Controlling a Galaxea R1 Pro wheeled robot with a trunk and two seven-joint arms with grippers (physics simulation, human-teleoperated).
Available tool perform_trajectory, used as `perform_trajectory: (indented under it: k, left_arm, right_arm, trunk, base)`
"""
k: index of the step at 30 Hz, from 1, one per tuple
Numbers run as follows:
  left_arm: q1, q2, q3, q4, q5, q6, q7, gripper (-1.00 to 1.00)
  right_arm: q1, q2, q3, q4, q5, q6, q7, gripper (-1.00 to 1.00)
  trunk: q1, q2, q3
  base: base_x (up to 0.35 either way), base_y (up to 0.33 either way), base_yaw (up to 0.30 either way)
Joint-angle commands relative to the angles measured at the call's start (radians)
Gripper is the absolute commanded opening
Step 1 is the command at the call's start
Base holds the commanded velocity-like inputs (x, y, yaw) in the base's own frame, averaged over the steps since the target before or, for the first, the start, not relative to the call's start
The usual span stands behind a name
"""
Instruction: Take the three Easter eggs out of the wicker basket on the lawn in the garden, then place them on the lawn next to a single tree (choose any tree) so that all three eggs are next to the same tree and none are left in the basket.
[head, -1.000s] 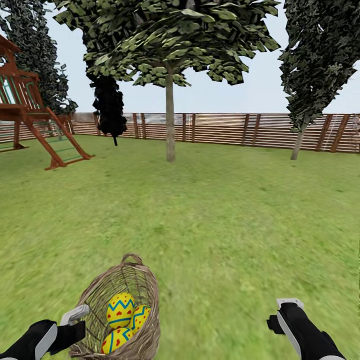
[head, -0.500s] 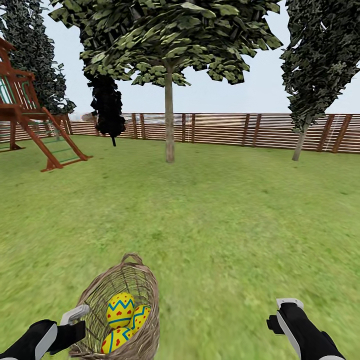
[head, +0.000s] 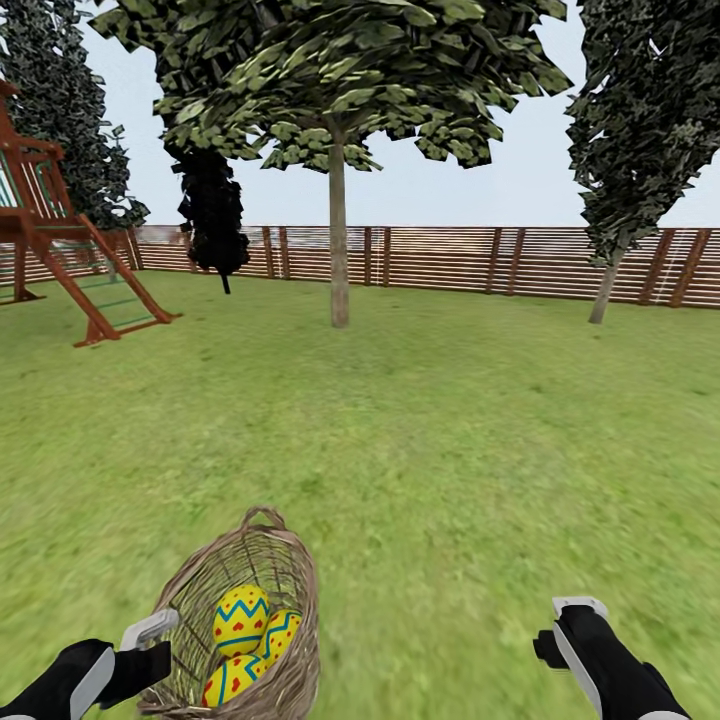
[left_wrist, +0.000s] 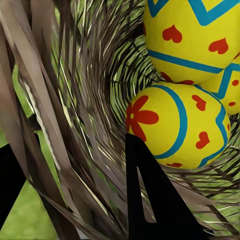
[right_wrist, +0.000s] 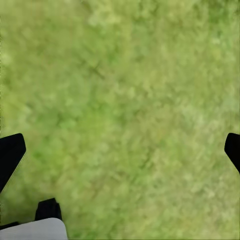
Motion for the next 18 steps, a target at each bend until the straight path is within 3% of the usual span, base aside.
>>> perform_trajectory:
  k: [1,18]
  left_arm:
    - [-0.001,0.000,0.009,-0.002,0.009,0.008,-0.003,-1.00]
    - [-0.001,0.001,0.011,-0.002,0.009,0.008,-0.004,-1.00]
  right_arm:
    - [-0.001,0.000,0.000,-0.001,-0.003,0.004,-0.004,1.00]
    - [-0.001,0.000,0.000,-0.001,-0.003,0.004,-0.004,1.00]
  trunk:
    - [0.001,-0.001,-0.001]
    - [0.001,-0.001,-0.001]
  base:
    - [0.329,0.000,0.000]
    - [0.329,0.000,0.000]
